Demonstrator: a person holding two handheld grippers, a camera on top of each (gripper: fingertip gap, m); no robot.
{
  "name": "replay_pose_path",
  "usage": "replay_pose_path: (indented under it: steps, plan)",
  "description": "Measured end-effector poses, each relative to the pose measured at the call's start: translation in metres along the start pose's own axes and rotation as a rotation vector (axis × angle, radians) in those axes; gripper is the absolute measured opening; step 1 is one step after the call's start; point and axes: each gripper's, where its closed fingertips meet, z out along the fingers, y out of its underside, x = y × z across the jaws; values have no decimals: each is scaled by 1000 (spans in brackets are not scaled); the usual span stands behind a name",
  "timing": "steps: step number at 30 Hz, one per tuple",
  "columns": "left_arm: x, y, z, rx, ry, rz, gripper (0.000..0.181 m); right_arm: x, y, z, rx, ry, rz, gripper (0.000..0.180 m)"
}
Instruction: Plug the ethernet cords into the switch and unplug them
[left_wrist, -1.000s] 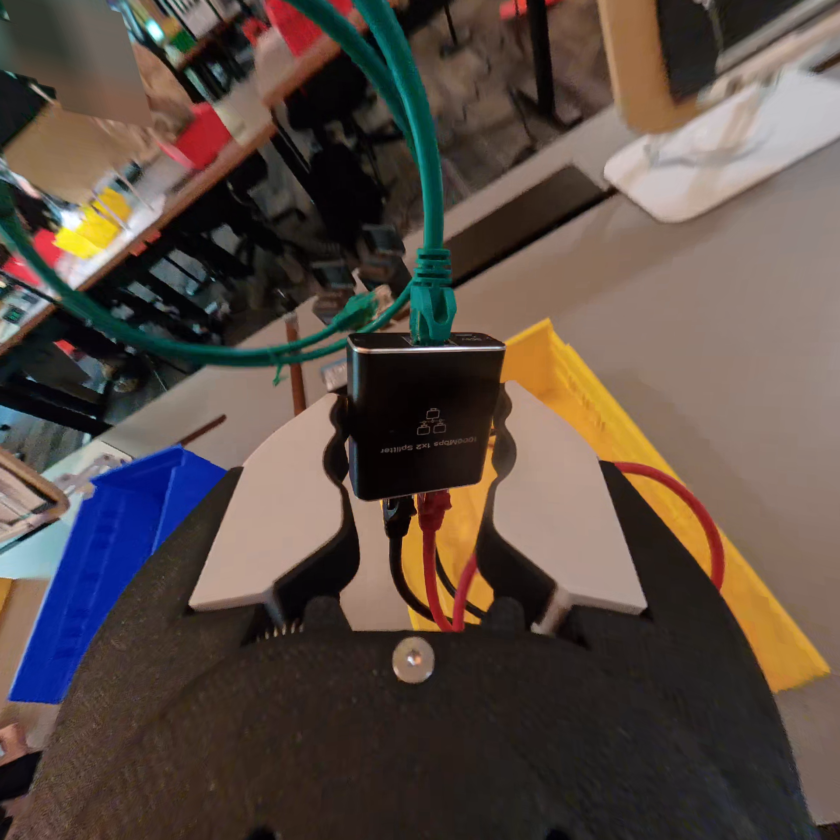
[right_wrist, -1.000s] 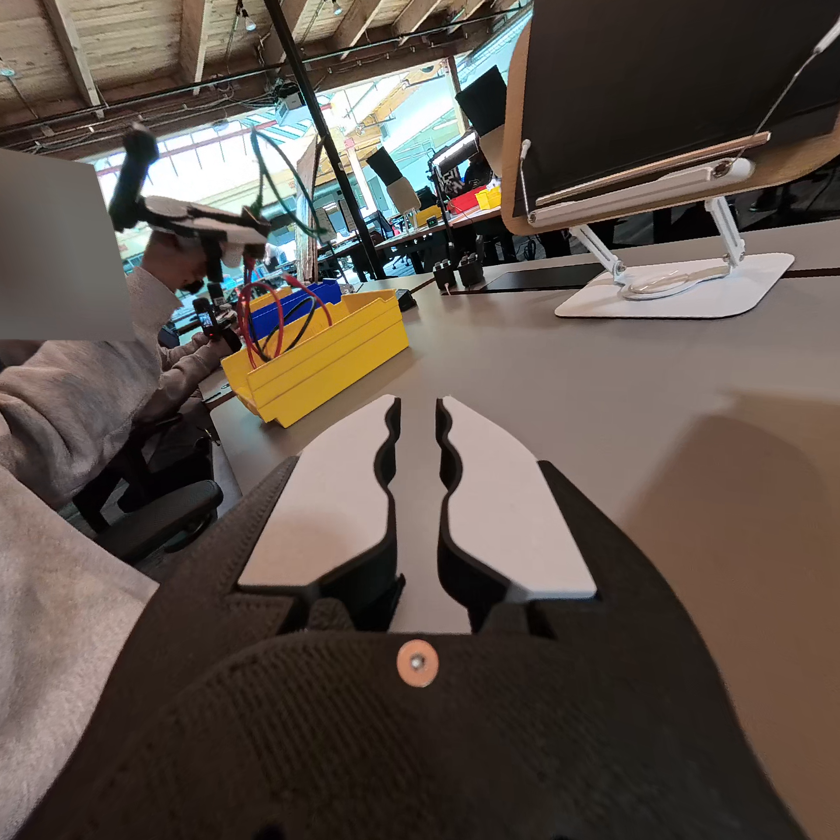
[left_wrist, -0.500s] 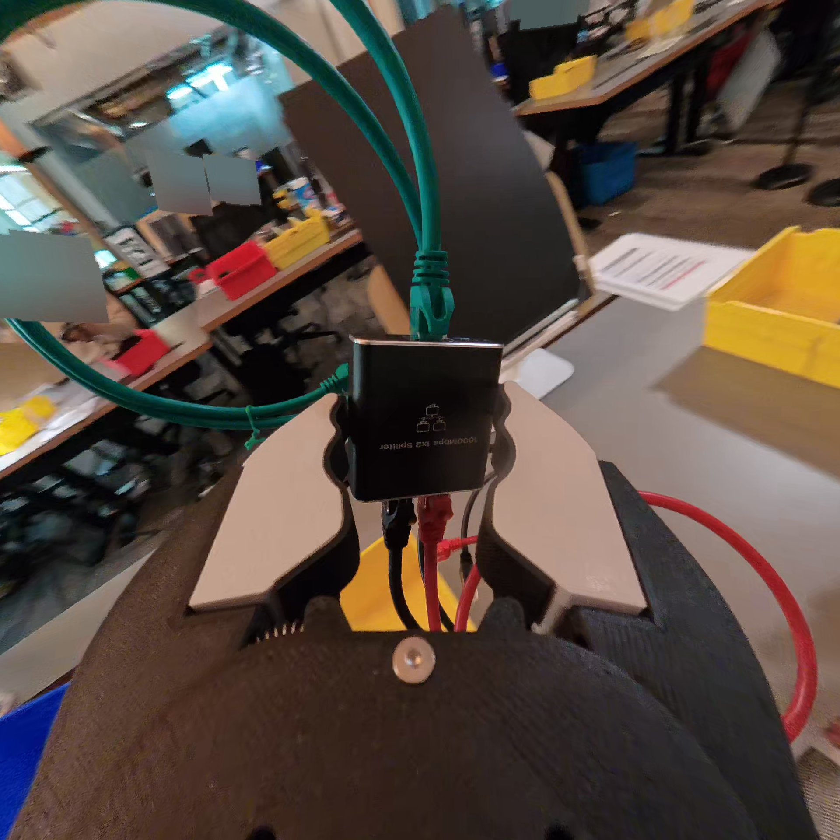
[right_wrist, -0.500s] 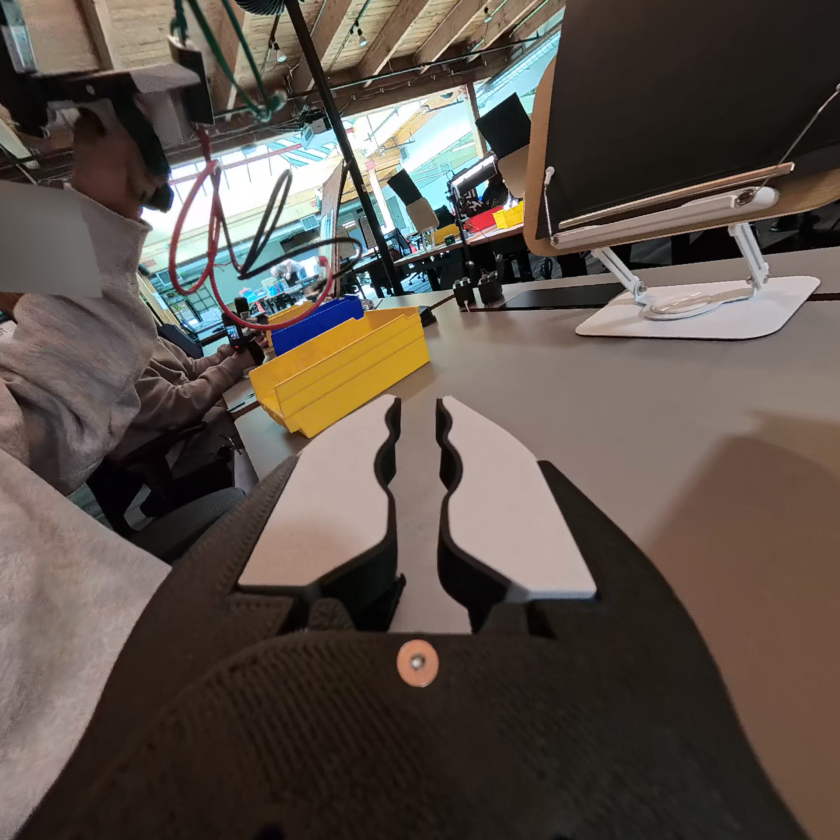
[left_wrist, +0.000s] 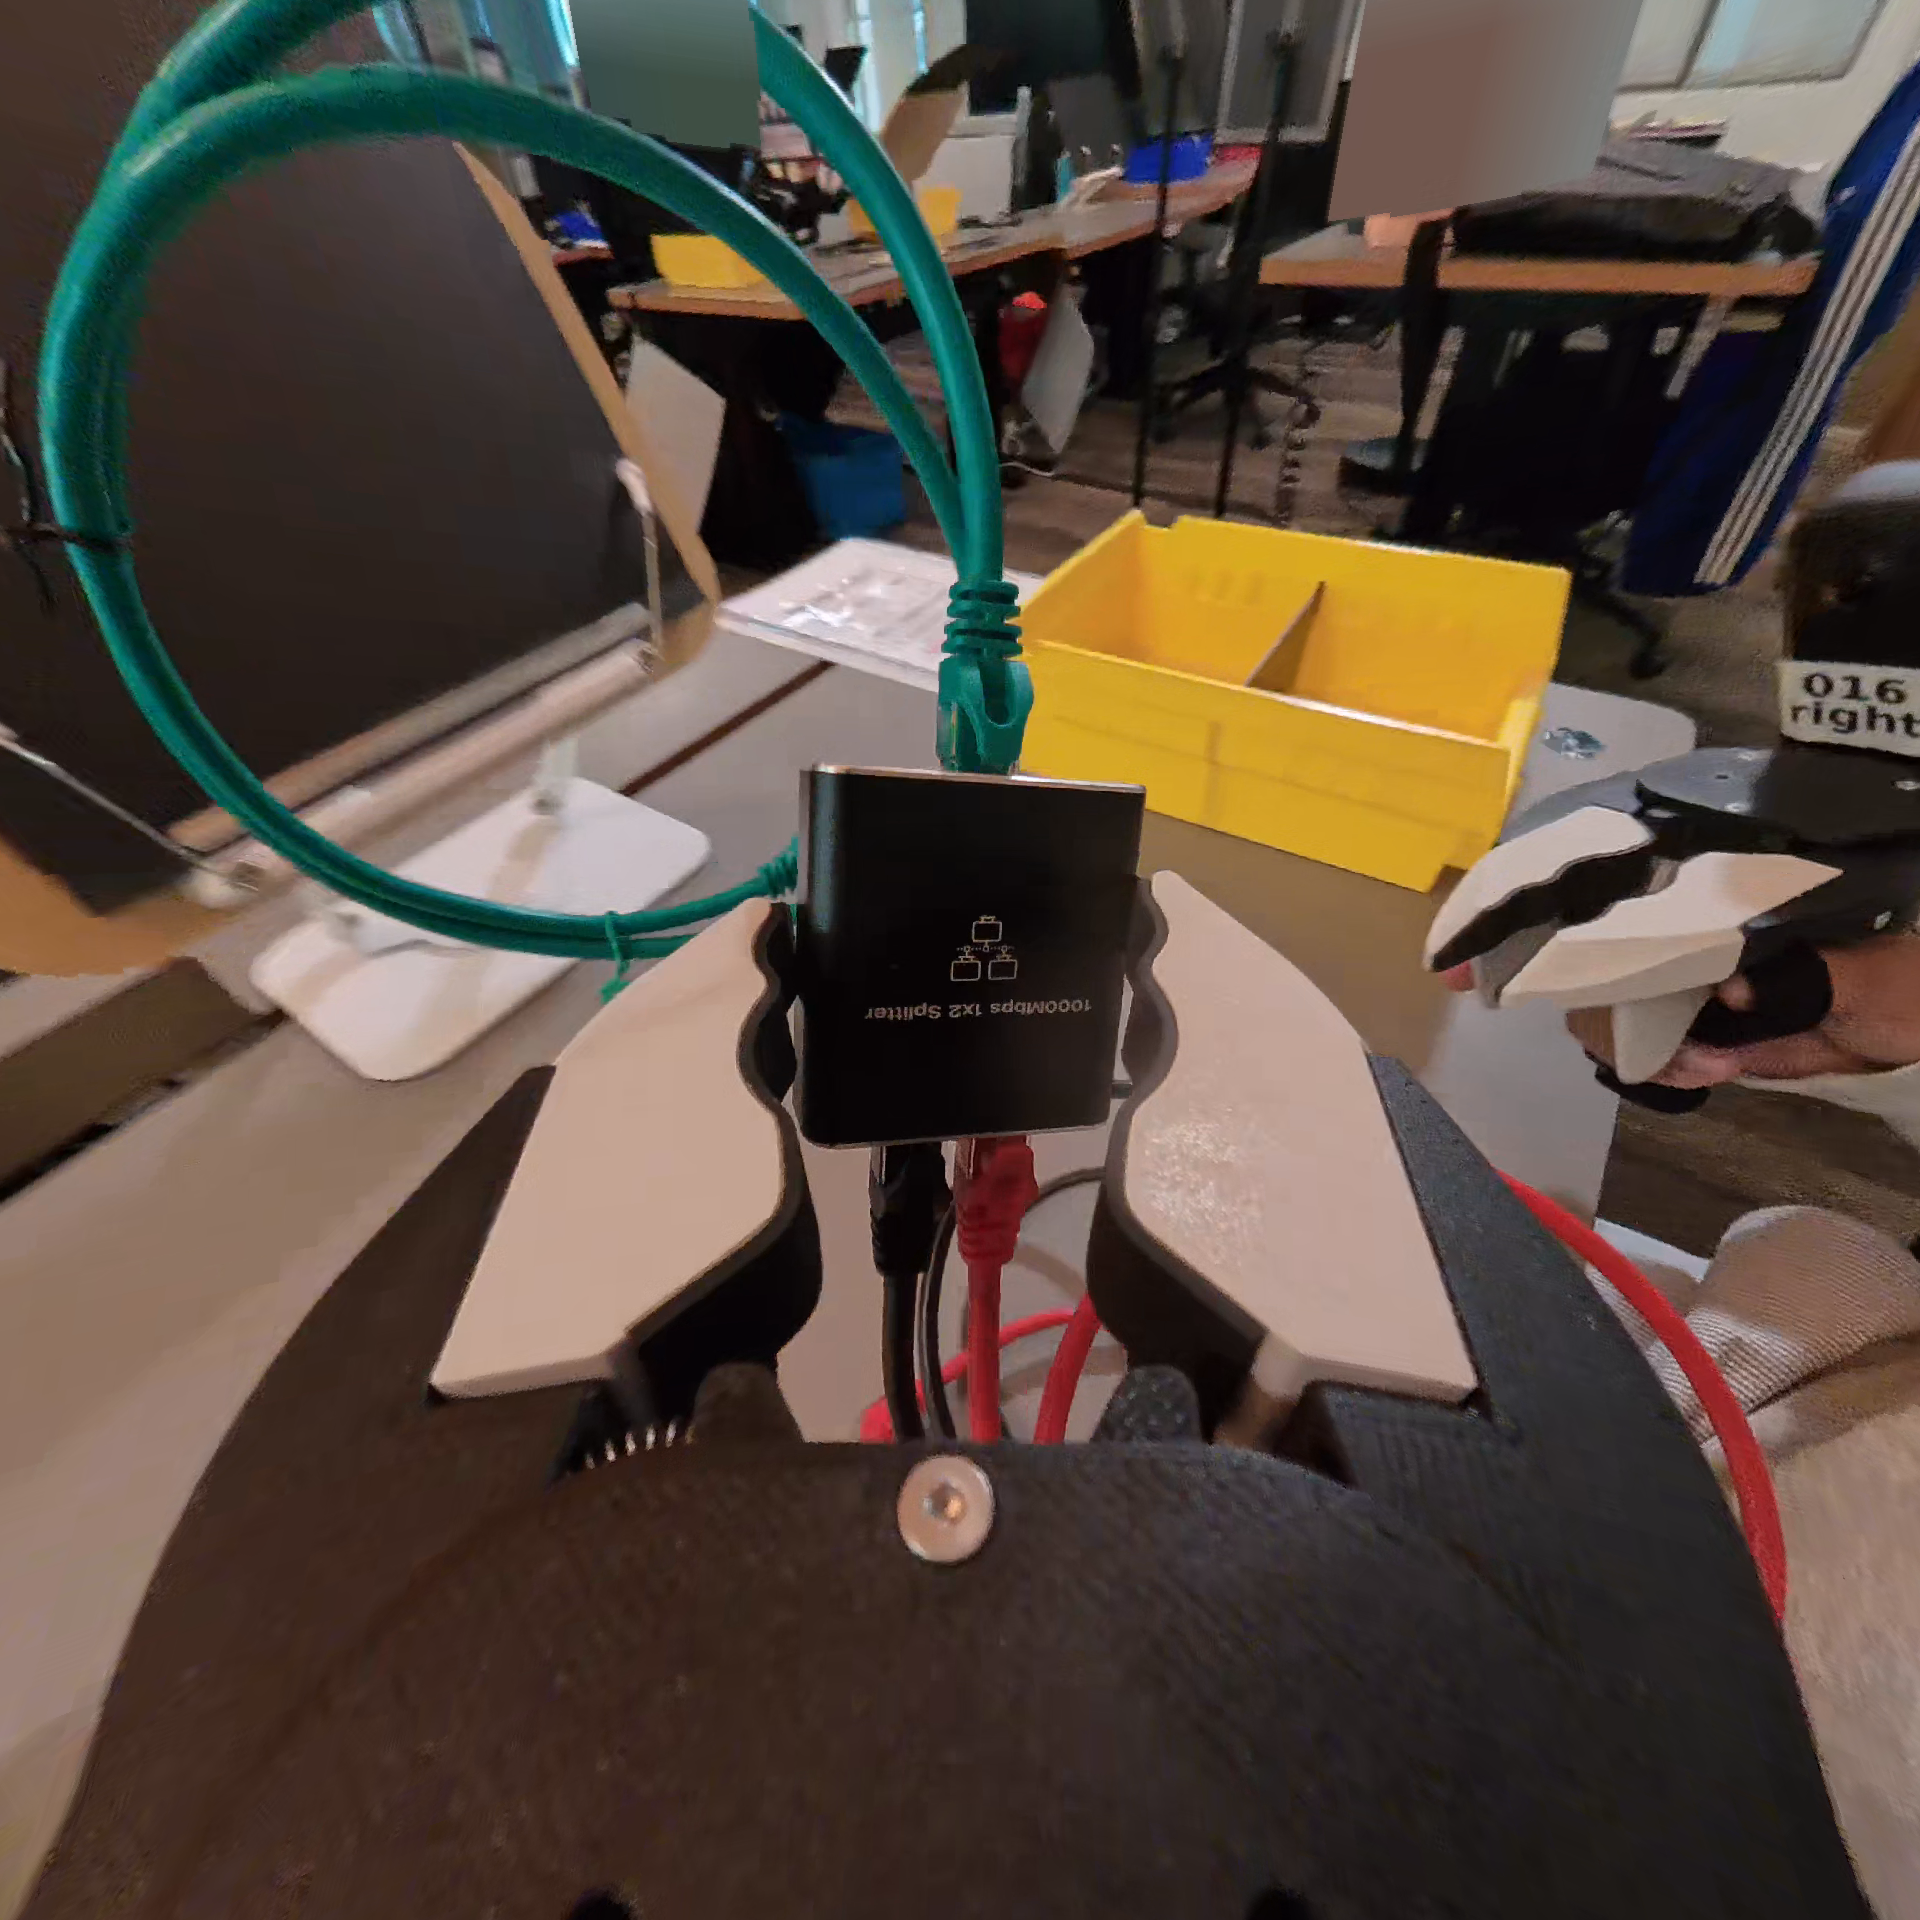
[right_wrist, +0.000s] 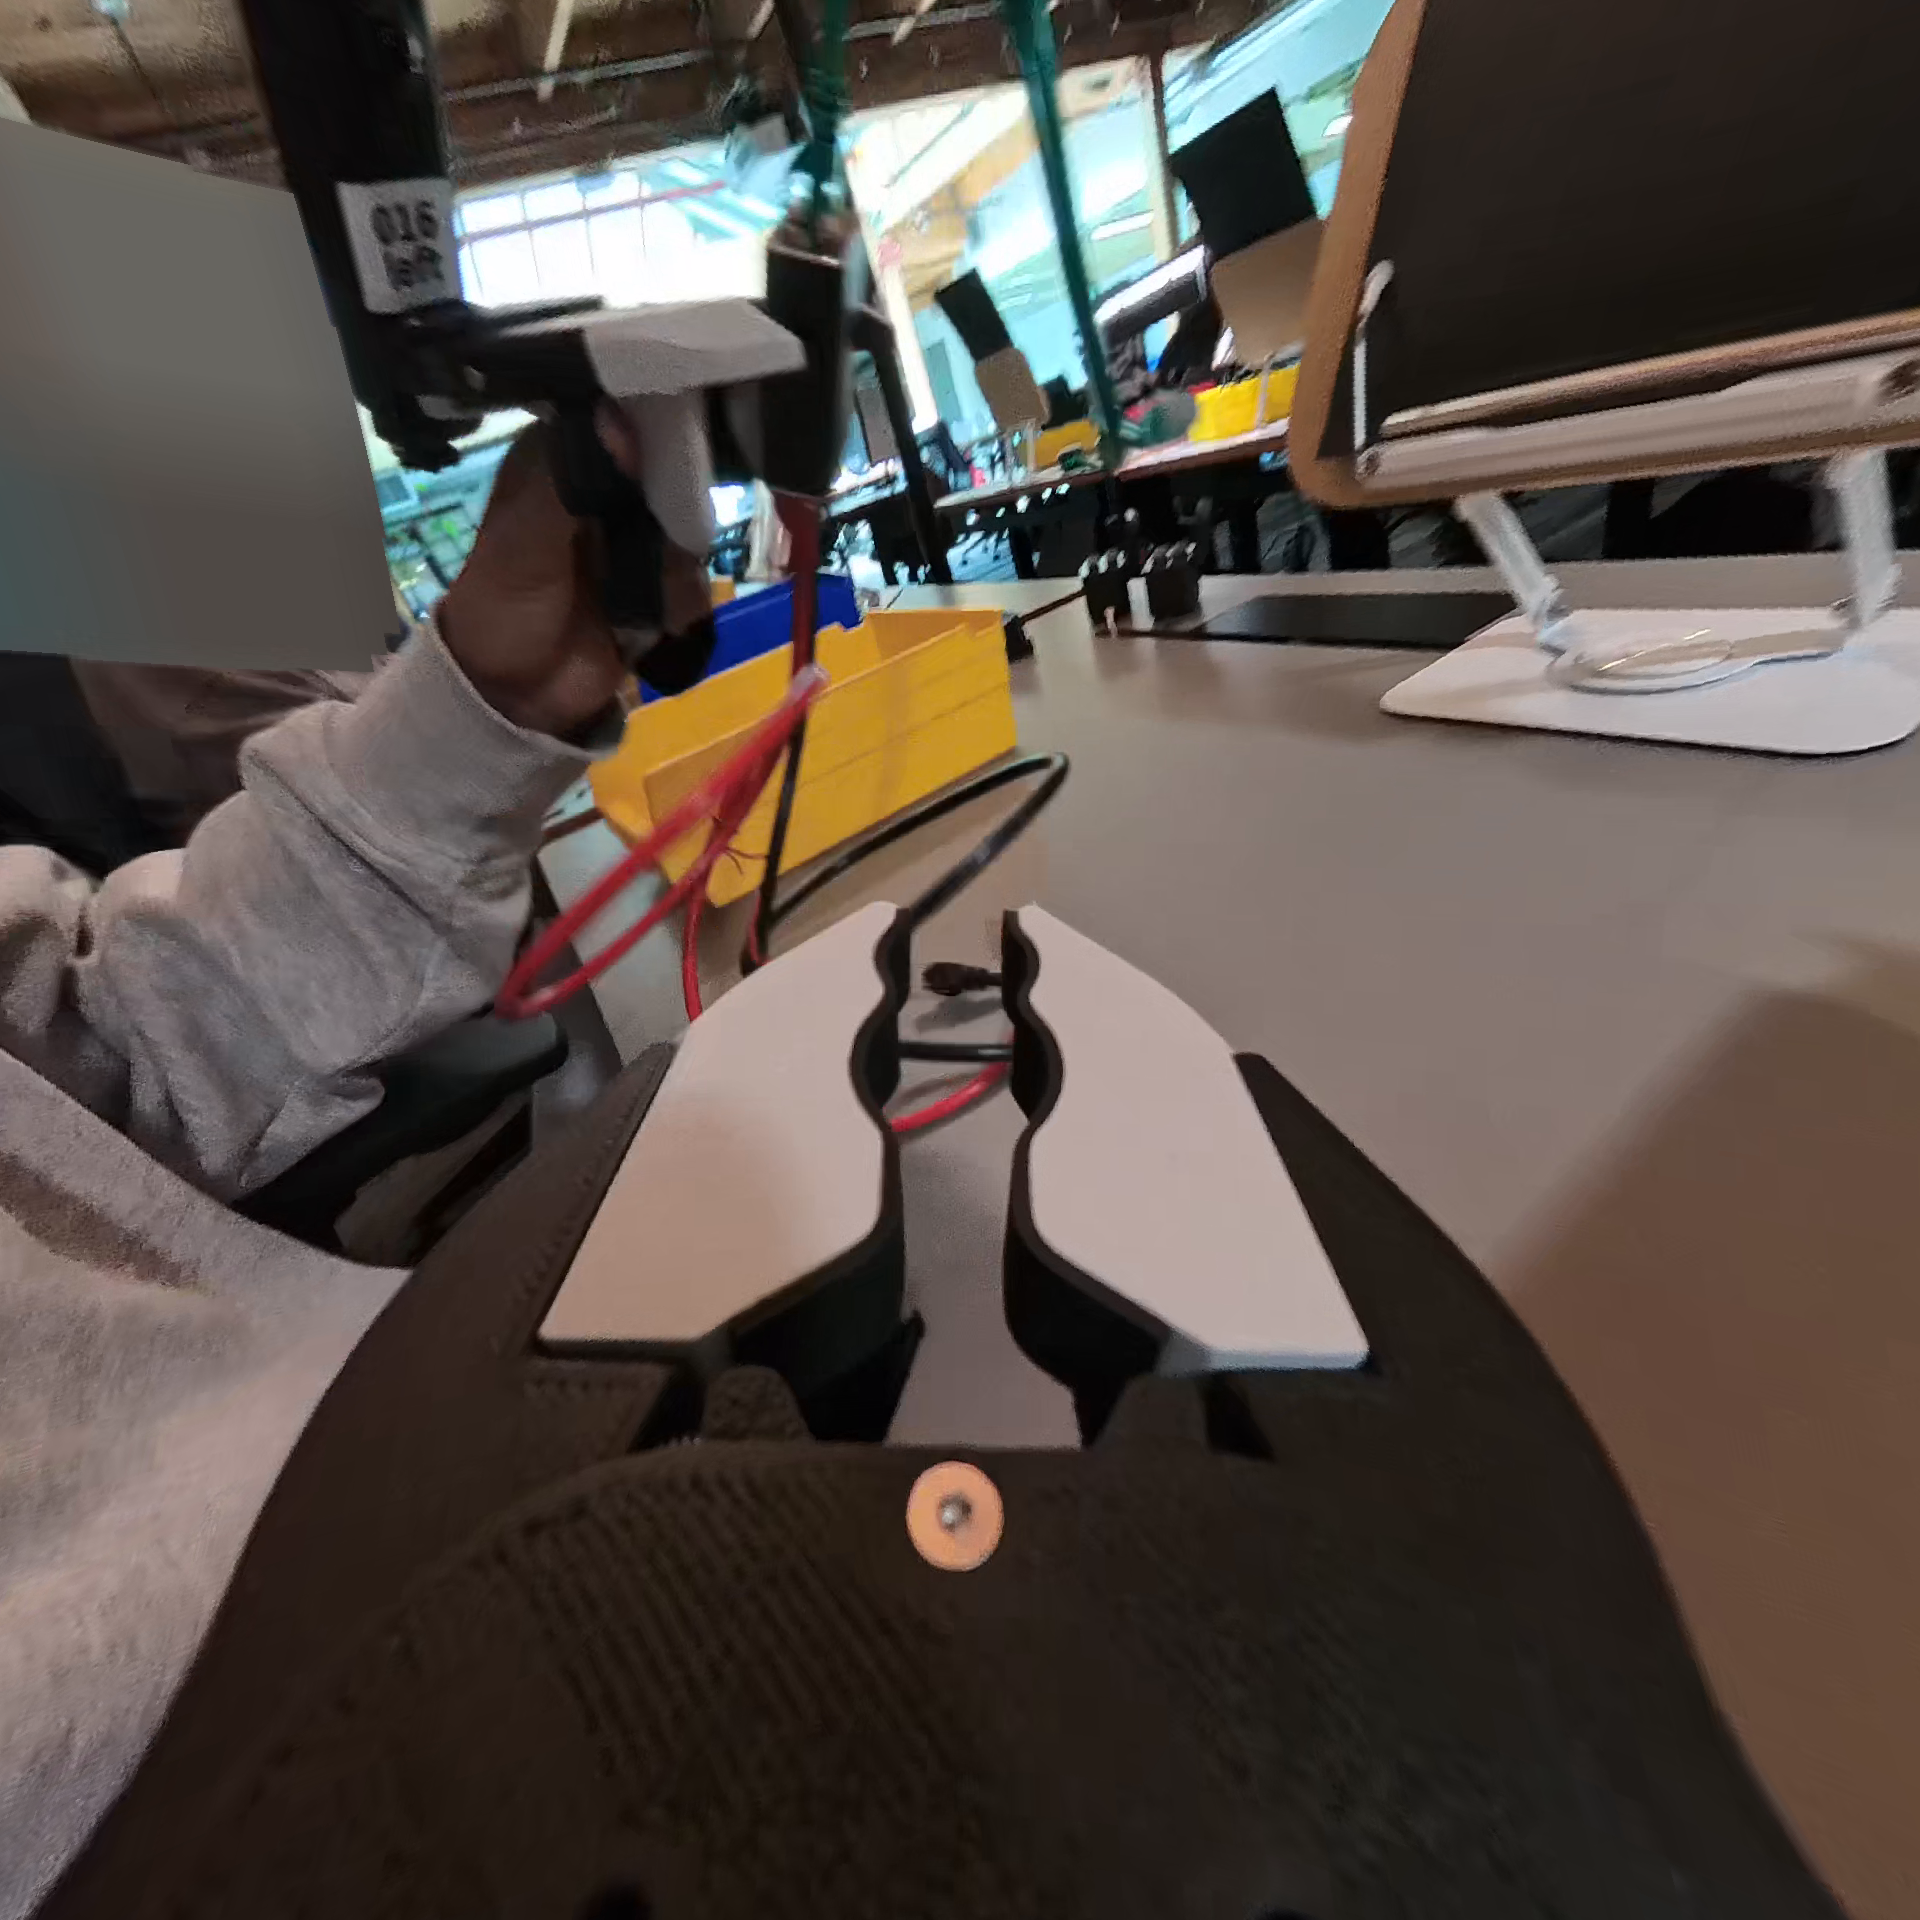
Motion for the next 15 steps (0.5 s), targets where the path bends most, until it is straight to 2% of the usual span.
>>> replay_pose_path:
  steps: [3, 6, 9, 15]
  plan:
    - [20, 42, 26, -34, 45, -13, 65, -4, 15, 17, -56, -6, -50, 23]
    - [38, 82, 44, -115, 111, -10, 64, 9, 16, 35, -48, 88, -154, 39]
    - [46, 106, 51, -138, 137, 5, 64, 27, 20, 52, -73, 152, -184, 40]
    - [49, 116, 55, -150, 152, 33, 64, 28, 32, 85, -106, -61, 185, 40]
